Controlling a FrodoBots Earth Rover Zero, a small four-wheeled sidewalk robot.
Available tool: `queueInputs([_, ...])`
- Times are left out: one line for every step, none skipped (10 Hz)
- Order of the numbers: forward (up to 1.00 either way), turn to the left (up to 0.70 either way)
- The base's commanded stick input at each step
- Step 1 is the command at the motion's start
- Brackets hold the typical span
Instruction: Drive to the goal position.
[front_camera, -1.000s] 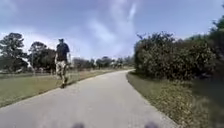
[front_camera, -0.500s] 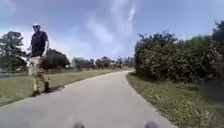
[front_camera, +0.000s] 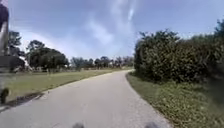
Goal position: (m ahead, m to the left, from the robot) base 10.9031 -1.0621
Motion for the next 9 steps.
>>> queueInputs([0.7, 0.0])
queueInputs([0.7, 0.0])
queueInputs([0.7, 0.0])
queueInputs([0.7, 0.0])
queueInputs([0.7, 0.0])
queueInputs([0.7, 0.05])
queueInputs([0.7, 0.12])
queueInputs([0.7, 0.14])
queueInputs([0.7, 0.14])
